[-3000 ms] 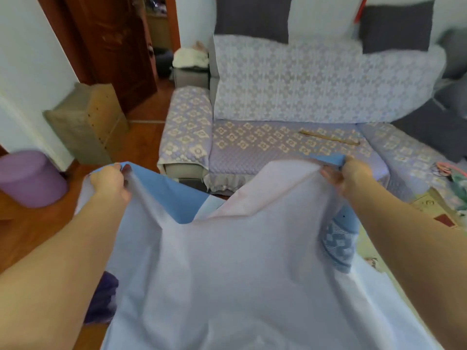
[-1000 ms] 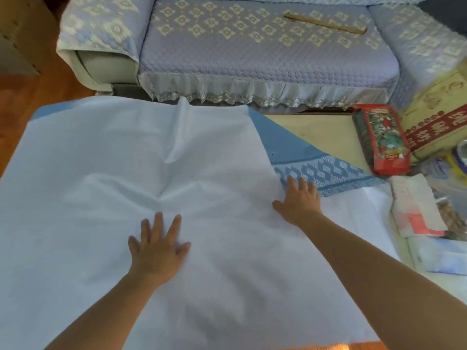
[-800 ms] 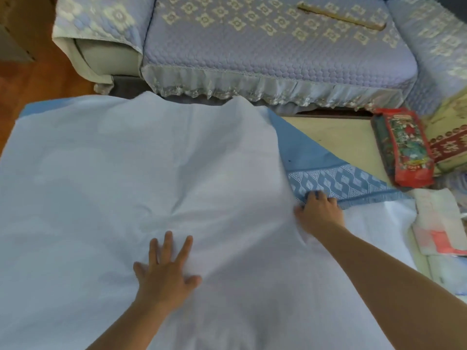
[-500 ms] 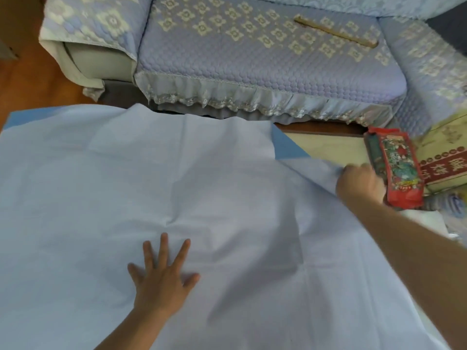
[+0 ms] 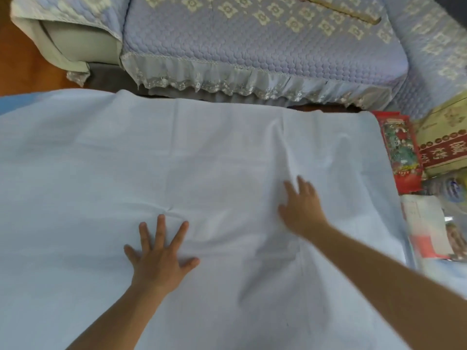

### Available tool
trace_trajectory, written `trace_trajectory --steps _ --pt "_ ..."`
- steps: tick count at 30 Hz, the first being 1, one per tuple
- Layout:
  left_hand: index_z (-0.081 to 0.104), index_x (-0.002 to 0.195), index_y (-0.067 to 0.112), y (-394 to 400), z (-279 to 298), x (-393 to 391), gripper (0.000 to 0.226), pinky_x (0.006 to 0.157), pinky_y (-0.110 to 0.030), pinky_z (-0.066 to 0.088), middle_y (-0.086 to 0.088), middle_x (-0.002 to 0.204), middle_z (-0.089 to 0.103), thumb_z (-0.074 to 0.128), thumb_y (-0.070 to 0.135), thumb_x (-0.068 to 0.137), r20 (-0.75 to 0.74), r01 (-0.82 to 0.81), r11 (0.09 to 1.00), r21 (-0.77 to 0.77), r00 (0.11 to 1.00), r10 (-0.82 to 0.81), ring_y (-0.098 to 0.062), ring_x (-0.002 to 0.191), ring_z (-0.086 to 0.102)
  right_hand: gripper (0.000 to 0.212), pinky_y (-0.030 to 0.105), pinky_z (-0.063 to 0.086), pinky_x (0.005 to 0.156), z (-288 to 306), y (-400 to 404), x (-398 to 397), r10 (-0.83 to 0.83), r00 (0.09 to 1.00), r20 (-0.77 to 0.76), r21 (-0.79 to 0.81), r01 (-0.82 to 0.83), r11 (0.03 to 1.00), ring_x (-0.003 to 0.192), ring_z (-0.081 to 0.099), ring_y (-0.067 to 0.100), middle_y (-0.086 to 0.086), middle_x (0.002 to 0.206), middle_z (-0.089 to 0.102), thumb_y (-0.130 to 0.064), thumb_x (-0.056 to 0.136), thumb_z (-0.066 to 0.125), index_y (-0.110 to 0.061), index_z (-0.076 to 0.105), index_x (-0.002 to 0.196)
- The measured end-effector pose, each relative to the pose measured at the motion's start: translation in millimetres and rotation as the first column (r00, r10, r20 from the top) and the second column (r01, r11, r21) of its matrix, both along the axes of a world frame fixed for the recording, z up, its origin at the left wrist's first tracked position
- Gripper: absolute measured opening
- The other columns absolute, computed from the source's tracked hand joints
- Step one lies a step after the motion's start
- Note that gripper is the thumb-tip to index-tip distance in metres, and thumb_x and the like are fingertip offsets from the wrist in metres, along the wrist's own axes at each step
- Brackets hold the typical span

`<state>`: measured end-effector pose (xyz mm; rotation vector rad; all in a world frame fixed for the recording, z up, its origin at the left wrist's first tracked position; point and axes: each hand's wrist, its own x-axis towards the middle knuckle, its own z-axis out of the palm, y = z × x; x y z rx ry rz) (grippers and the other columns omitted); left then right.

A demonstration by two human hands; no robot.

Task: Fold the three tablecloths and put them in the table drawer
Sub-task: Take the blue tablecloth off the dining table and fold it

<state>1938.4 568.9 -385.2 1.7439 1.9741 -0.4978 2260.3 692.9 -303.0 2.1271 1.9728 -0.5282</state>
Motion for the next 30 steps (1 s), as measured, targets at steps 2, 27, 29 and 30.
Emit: trace_trajectory --steps 2,27,29,30 --pt "-0.033 0.141 0.058 1 3 -1 0.093 0.112 -0.075 0.012 -0.001 0.160 -0.041 0.027 0.092 0.079 0.000 0.007 1.000 -0.015 1.000 -0.007 -0.044 0.150 -0.026 0.054 0.047 0.046 0.107 -10 -75 -20 0.034 0.979 -0.201 0.174 0.001 0.985 0.125 0.051 0.041 0.024 0.140 0.052 -0.029 0.084 0.052 -0.006 0.059 0.133" --pt "0.048 0.148 0.022 -373 -28 267 0.056 0.108 -0.042 0.045 -0.007 0.144 0.049 0.060 0.012 0.094 0.354 -0.248 0.967 -0.054 0.901 0.250 -0.027 0.132 0.047 0.017 0.035 0.059 0.074 -123 -463 278 -0.957 0.232 -0.174 -0.670 0.685 0.288 0.092 0.069 0.026 0.013 0.106 0.066 -0.004 0.100 0.052 -0.006 0.061 0.114" --pt "0.038 0.155 0.023 -381 -39 281 0.060 0.110 -0.042 0.042 -0.010 0.148 0.043 0.055 0.015 0.098 0.321 -0.307 0.938 -0.161 0.882 0.344 -0.029 0.137 0.044 0.024 0.036 0.061 0.077 -136 -480 277 -0.962 0.197 -0.190 -0.686 0.674 0.273 0.094 0.070 0.026 0.013 0.109 0.066 -0.002 0.099 0.053 -0.004 0.060 0.123" --pt "0.034 0.156 0.024 -384 -44 287 0.061 0.112 -0.043 0.041 -0.010 0.151 0.040 0.053 0.016 0.099 0.312 -0.332 0.919 -0.212 0.868 0.386 -0.029 0.139 0.042 0.029 0.036 0.061 0.076 -141 -484 277 -0.962 0.177 -0.208 -0.691 0.670 0.272 0.095 0.070 0.026 0.012 0.110 0.066 -0.001 0.099 0.053 -0.003 0.058 0.128"
